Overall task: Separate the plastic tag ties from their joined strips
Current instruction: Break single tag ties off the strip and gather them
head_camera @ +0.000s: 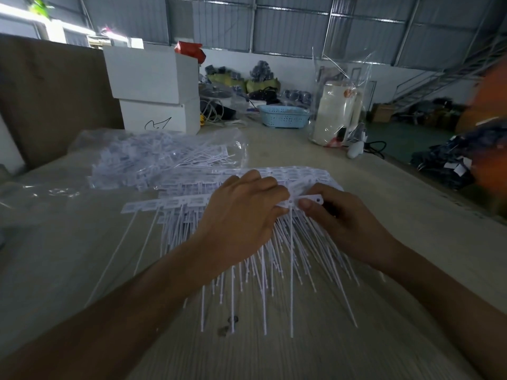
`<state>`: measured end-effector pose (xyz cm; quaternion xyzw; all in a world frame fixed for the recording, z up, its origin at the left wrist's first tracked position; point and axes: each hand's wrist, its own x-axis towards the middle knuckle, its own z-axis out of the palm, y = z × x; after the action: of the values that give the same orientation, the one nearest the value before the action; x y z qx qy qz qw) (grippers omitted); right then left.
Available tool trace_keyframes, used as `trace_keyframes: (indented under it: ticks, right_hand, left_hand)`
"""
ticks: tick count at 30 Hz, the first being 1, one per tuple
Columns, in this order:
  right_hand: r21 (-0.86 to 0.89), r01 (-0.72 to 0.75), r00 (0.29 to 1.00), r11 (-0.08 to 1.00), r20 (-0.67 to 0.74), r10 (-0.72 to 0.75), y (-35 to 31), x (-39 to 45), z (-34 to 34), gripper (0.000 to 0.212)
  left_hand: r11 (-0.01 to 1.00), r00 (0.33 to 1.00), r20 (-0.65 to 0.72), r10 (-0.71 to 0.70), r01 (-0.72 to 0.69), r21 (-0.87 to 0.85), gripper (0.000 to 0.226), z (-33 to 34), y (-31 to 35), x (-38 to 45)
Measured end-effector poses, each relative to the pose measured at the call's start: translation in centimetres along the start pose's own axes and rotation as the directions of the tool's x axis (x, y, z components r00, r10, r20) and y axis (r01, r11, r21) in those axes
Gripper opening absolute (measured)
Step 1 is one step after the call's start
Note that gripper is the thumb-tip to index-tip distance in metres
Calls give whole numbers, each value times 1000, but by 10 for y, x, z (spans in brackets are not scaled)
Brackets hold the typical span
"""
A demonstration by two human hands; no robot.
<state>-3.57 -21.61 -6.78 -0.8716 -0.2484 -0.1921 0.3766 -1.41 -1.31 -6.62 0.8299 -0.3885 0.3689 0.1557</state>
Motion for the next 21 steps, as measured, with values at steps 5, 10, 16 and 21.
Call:
trace_keyframes:
  ticks: [5, 10, 16, 21]
  right_hand:
    - [-70, 41, 999, 997, 4, -41, 2, -1, 0, 27]
    - [-53, 58, 998, 997, -17, -59, 4, 0, 1, 28]
    - [-237, 182, 980, 954, -30, -194, 8, 0, -1, 23]
    - [-349, 239, 956, 906, -77, -282, 6, -2, -2, 18]
  left_hand:
    - [991, 995, 53, -86, 91, -95, 11, 4, -3, -2]
    - [894, 958, 135, -254, 286, -346, 12, 9, -8, 2]
    - [813, 938, 203, -282, 345, -469, 8, 6, -8, 4]
    - [749, 949, 152, -277, 312, -584, 4, 1, -6, 6]
